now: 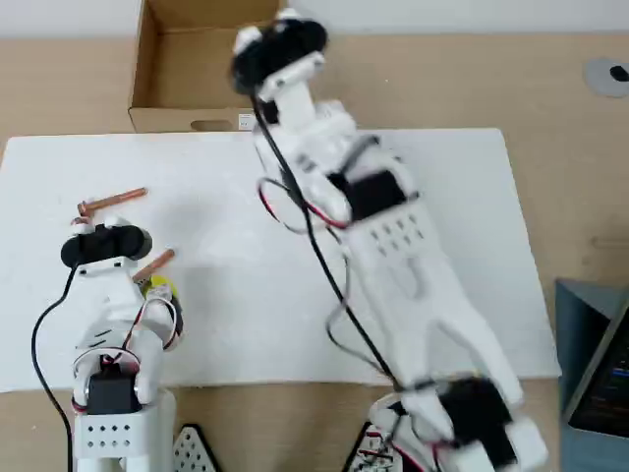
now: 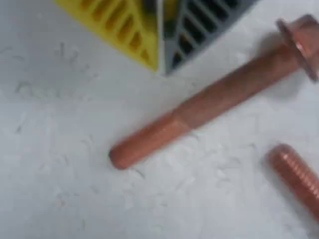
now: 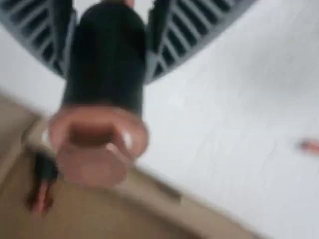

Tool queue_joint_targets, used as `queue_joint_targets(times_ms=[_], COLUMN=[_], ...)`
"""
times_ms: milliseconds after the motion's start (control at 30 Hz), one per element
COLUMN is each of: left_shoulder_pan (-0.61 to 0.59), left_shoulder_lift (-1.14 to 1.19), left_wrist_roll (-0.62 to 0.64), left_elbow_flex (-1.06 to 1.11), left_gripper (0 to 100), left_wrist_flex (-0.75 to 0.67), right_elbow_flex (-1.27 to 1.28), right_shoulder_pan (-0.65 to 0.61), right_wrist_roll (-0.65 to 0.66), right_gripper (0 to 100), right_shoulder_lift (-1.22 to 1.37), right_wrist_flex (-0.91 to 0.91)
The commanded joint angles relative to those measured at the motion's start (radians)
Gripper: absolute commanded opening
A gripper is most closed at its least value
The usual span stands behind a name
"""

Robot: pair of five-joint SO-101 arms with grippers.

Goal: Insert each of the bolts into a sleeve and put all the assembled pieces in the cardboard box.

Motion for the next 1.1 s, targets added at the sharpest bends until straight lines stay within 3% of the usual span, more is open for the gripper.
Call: queue_joint_targets(times_ms=[0, 533, 767, 1067], left_shoulder_pan=[-0.006, -0.006, -0.006, -0.006], left_shoulder_lift=[-0.008, -0.008, -0.008, -0.008], left_wrist_roll=[-0.005, -0.002, -0.002, -0.002], left_elbow_flex=[-0.002, -0.002, -0.002, -0.002], left_gripper=[0, 0, 0, 0], left_wrist_flex=[-0.015, -0.015, -0.015, -0.015], right_elbow_flex=[-0.176, -0.934, -1.302, -1.512], right_shoulder_pan=[0.013, 0.028, 0.025, 0.021], right_wrist_roll=[0.052, 0.095, 0.262, 0.354], right_gripper=[0.9, 0.9, 0.9, 1.3], right_shoulder_lift=[0.143, 0.923, 1.234, 1.403], right_wrist_flex=[-0.127, -0.196, -0.187, -0.068])
